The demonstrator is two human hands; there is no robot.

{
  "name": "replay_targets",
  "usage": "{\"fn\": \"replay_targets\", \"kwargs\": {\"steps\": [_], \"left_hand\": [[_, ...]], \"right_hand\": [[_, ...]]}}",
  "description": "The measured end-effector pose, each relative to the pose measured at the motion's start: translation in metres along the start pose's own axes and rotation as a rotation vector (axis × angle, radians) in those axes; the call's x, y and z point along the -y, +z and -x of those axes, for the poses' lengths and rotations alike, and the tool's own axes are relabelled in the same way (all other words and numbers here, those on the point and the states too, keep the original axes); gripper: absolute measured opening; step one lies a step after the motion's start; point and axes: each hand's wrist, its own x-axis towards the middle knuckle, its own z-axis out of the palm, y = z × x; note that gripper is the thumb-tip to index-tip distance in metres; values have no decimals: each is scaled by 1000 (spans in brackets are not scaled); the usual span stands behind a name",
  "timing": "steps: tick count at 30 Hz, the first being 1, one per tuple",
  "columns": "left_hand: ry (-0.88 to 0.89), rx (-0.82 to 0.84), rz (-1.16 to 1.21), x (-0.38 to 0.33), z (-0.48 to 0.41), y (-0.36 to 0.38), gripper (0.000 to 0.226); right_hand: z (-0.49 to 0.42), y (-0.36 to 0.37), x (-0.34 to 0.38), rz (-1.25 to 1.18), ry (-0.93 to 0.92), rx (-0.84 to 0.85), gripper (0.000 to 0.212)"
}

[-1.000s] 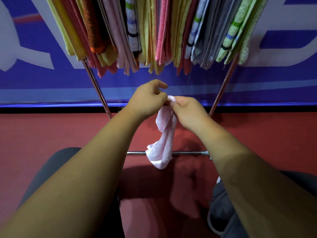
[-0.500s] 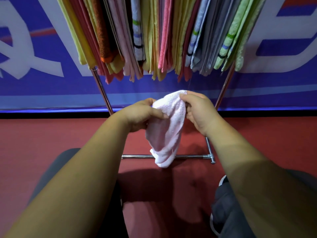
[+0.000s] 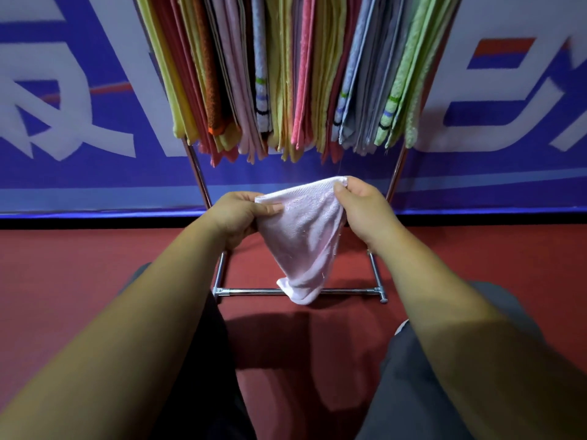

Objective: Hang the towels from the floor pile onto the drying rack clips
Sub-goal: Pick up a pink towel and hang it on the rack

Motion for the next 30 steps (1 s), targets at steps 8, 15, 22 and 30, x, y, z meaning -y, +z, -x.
{"fn": "replay_targets", "kwargs": {"steps": [8, 15, 22, 30], "left_hand": [[361, -66, -198, -92, 58, 5, 5], [535, -183, -315, -192, 108, 15, 13], [623, -218, -344, -253, 145, 23, 17], [644, -270, -325, -284, 169, 26, 24]], "right_hand": [[8, -19, 84, 143, -147, -118, 39], [19, -43, 192, 77, -211, -159, 37], [25, -64, 252, 41, -289, -132, 27], [29, -72, 286, -46, -277, -76, 26]]}}
